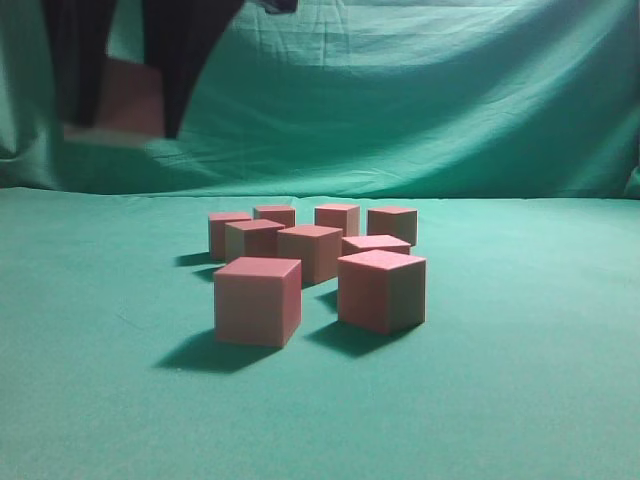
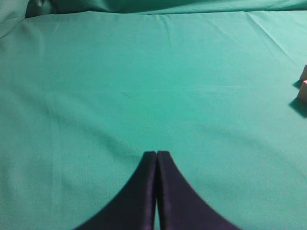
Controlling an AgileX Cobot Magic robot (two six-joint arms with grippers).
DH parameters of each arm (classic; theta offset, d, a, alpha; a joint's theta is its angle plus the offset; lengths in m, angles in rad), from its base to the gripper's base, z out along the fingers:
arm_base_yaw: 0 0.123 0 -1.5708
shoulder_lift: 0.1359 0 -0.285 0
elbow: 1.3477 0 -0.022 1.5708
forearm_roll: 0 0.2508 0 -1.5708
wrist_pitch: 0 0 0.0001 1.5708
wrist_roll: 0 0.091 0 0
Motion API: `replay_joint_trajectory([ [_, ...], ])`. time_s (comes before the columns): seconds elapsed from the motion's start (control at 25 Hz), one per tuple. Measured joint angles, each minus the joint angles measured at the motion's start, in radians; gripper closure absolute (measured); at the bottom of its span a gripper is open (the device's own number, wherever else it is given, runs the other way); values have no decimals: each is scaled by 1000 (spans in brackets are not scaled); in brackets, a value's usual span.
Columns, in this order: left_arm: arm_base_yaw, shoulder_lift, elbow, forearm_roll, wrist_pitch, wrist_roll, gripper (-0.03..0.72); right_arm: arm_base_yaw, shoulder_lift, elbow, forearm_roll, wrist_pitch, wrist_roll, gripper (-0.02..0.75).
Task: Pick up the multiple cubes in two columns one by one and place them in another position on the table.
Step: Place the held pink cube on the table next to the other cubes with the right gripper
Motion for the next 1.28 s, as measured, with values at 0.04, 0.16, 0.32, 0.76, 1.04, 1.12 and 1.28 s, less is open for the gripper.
replay_joint_trajectory([
  [0.04,0,0,0,0,0,0,688,2,8,0,-21,-2,17,479],
  [0.16,0,0,0,0,0,0,688,8,23,0,-72,-2,82,479],
  [0.32,0,0,0,0,0,0,688,18,37,0,-94,-4,120,479],
  [0.76,0,0,0,0,0,0,688,42,49,59,-164,-44,126,479],
  [1.04,0,0,0,0,0,0,688,48,51,136,-164,-150,126,479],
  [1.12,0,0,0,0,0,0,688,48,51,136,-164,-180,126,479],
  [1.28,0,0,0,0,0,0,688,48,62,136,-164,-205,138,479],
])
